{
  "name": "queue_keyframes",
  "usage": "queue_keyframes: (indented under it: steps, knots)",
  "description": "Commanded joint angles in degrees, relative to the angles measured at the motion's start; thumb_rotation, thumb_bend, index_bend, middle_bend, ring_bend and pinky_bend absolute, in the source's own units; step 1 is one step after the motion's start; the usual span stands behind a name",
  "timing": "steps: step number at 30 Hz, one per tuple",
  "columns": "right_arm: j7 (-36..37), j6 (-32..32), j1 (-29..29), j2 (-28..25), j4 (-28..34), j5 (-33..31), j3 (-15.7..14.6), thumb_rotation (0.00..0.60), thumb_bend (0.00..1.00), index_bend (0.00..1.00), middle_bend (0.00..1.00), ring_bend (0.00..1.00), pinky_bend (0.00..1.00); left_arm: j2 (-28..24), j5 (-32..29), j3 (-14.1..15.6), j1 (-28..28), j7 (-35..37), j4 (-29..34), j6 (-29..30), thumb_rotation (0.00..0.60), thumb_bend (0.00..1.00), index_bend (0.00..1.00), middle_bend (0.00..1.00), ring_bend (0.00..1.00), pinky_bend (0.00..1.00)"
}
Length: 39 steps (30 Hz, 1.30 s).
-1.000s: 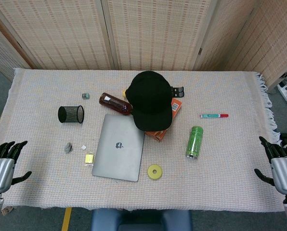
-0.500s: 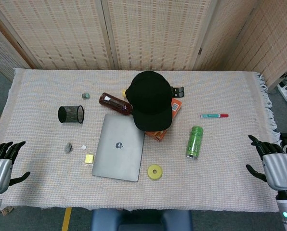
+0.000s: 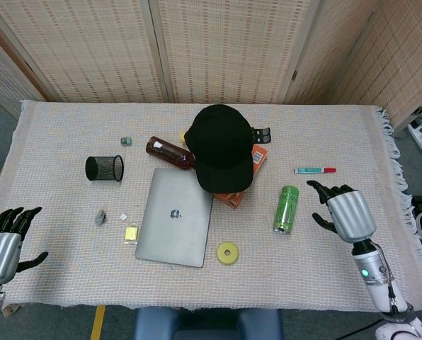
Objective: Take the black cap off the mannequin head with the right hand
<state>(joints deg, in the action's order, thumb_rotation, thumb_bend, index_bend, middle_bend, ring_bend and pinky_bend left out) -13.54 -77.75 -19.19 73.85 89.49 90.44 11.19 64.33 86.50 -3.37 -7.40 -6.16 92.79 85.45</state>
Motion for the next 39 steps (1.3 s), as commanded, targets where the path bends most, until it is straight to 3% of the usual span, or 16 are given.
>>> queue_keyframes:
  steps: [1,6,18,28,39]
  knots:
    - [-0.4,2.6,-4.6,5.7,-5.3,0.2,2.2,0.6,0.02,0.31,0.72,0.79,0.82,-0.2,0.1,0.1,0.2,0.0,0.3,0.2,0.6,0.14,0.18,0.25,0.15,0.15]
    - [0.7,5.0,-9.5,12.3,-12.9,0.1,3.1,0.6,0.0,0.31,0.76,0.86,0.9,-0.7,-0.4,0.0,0.5,0.3,0.4,0.4,0.6,0.14,0.18,0.25,0.15,0.15]
    - [4.9,6.1,-17.0,23.4,-26.2,-0.8,4.2,0.6,0.03,0.32,0.77,0.88,0.92,-0.9,-1.0,-0.1,0.7,1.2,0.0,0.2,0.6,0.14,0.19,0.25,0.15,0.15]
    - [10.5,3.0,-20.3,29.2,-34.6,-1.1,4.9,0.6,0.15,0.4,0.82,0.91,0.96,-1.3,-0.8,-0.3,0.7,1.9,0.0,0.5,0.6,0.14,0.19,0.25,0.15,0.15]
    - [11.5,3.2,-23.3,32.8,-40.0,-1.7,4.2,0.6,0.18,0.42,0.84,0.93,0.98,-1.4,-0.9,-0.2,0.6,2.7,-0.1,0.1,0.6,0.14,0.2,0.25,0.15,0.15]
